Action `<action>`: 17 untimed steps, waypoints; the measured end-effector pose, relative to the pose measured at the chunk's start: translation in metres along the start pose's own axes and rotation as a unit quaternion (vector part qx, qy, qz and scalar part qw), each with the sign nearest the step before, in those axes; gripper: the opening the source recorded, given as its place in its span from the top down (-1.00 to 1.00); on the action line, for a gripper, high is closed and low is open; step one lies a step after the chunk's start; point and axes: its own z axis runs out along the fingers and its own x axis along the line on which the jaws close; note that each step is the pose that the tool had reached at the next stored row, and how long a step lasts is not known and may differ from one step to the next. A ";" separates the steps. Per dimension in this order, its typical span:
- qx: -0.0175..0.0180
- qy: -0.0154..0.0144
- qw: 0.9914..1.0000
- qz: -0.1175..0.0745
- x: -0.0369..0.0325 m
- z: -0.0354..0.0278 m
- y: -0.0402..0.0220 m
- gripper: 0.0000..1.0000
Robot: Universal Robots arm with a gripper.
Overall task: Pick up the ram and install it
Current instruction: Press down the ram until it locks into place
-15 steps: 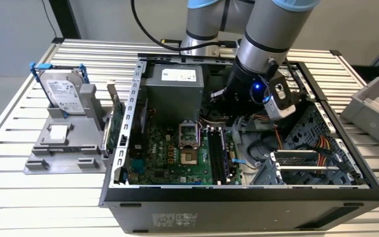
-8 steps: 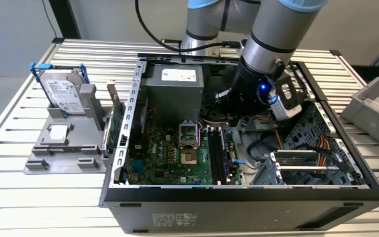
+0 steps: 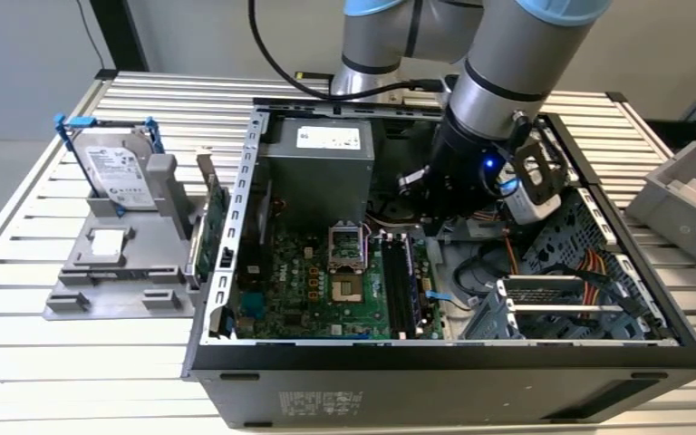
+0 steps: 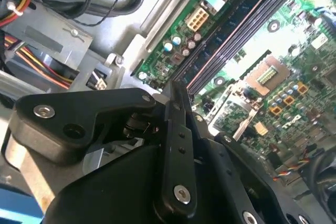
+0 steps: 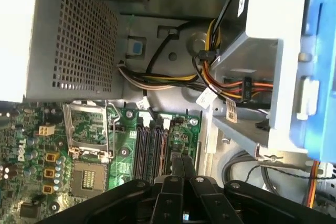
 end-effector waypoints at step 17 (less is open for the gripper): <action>-0.003 0.001 1.000 -0.012 0.0031 -0.0005 -0.0422 1.00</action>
